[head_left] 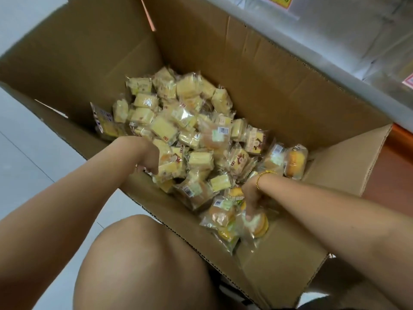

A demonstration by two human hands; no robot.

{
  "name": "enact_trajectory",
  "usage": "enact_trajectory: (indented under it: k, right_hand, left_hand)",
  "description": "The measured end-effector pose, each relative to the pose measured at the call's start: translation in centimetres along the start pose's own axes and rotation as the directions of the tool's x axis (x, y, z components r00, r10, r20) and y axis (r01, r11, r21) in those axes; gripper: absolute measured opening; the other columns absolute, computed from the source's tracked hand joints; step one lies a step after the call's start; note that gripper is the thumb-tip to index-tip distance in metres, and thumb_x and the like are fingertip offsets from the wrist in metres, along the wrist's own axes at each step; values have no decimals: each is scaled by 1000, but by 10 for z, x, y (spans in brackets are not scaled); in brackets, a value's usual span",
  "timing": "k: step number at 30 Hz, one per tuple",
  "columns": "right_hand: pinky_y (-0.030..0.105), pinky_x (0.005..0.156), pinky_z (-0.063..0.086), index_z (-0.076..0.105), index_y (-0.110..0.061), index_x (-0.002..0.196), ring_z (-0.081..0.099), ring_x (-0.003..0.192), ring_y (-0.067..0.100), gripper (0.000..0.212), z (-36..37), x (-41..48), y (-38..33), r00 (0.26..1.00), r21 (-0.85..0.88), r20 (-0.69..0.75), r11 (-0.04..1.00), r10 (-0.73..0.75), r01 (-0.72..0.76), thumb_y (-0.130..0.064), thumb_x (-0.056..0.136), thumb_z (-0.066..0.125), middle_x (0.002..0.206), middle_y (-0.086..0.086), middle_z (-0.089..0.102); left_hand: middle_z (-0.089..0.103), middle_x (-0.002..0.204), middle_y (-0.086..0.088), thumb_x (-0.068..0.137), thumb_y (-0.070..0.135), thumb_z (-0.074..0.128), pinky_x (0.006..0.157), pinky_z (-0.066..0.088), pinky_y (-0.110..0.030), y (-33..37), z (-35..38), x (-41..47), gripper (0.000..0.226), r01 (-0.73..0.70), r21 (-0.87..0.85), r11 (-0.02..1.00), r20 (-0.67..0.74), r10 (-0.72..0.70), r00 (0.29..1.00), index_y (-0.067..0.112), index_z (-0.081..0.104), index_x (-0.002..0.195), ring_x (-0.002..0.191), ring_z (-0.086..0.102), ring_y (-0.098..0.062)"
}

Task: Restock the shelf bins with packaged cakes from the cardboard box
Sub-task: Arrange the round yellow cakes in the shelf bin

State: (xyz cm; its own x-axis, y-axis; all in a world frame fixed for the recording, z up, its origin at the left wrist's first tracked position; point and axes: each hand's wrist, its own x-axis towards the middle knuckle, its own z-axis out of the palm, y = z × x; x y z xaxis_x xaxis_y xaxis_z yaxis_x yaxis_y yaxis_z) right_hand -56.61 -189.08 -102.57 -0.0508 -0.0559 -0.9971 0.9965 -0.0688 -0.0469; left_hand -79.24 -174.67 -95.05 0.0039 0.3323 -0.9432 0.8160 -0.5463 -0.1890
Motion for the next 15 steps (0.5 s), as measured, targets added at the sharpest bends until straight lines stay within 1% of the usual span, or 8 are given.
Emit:
enact_trajectory:
  k: [2, 5, 7, 9, 10, 13, 14, 15]
  right_hand:
    - [33, 72, 48, 55, -10, 80, 52, 66, 20, 41, -1, -1, 1, 999, 41, 32, 999, 19, -21, -44, 76, 78, 76, 5, 56]
    - [36, 86, 54, 63, -7, 100, 57, 82, 23, 51, 8, 2, 8, 999, 146, 34, 989, -31, 25, -47, 72, 79, 91, 6, 61]
    - [36, 86, 56, 64, -4, 100, 61, 80, 22, 42, 17, 4, 9, 989, 323, 112, 945, -94, 53, -35, 77, 79, 88, 8, 63]
    - [32, 77, 56, 63, -5, 96, 64, 75, 19, 28, 25, 9, 2, 972, 388, 185, 920, -144, 62, -27, 83, 75, 78, 8, 66]
    - [30, 75, 56, 62, -7, 94, 63, 73, 19, 28, 29, 13, -3, 971, 366, 197, 929, -138, 58, -30, 83, 74, 74, 8, 66]
    - [25, 67, 52, 67, -14, 80, 60, 58, 14, 33, 31, 13, -17, 970, 260, 217, 964, -114, 55, -46, 82, 70, 65, 5, 61]
    - [23, 61, 46, 70, -19, 71, 57, 52, 11, 31, 26, 9, -18, 970, 249, 211, 966, -121, 66, -46, 84, 68, 65, 2, 62]
    - [20, 58, 43, 70, -23, 68, 55, 53, 9, 28, 20, 5, -18, 975, 255, 187, 965, -117, 66, -45, 85, 68, 75, 1, 66]
  left_hand:
    - [69, 102, -8, 96, 41, 53, 57, 47, -26, 5, -4, -5, 33, 13, 19, 1000, 85, -14, 996, 12, 55, 82, 74, 63, -23]
    - [67, 102, -8, 95, 44, 52, 61, 50, -30, 13, -9, -10, 34, 24, -4, 1000, 137, -23, 990, 10, 55, 99, 81, 66, -28]
    - [65, 105, -8, 95, 45, 52, 71, 55, -35, 17, -10, -10, 42, 34, -43, 999, 180, -25, 983, 9, 55, 116, 89, 68, -32]
    - [63, 111, -11, 96, 45, 51, 83, 56, -43, 23, -10, -11, 50, 44, -78, 996, 233, -25, 972, 9, 50, 129, 92, 67, -35]
    - [63, 113, -12, 96, 46, 50, 82, 56, -44, 28, -10, -11, 53, 50, -83, 995, 247, -28, 969, 9, 48, 133, 91, 67, -35]
    - [64, 109, -12, 95, 47, 50, 62, 55, -35, 39, -8, -17, 56, 62, -53, 997, 257, -47, 965, 8, 47, 136, 77, 66, -31]
    - [65, 103, -11, 95, 47, 51, 58, 52, -32, 41, -7, -20, 55, 58, -40, 998, 249, -46, 967, 7, 49, 134, 73, 65, -29]
    - [66, 98, -10, 95, 47, 51, 56, 51, -30, 41, -6, -21, 55, 47, -41, 998, 245, -35, 969, 7, 51, 132, 72, 65, -28]
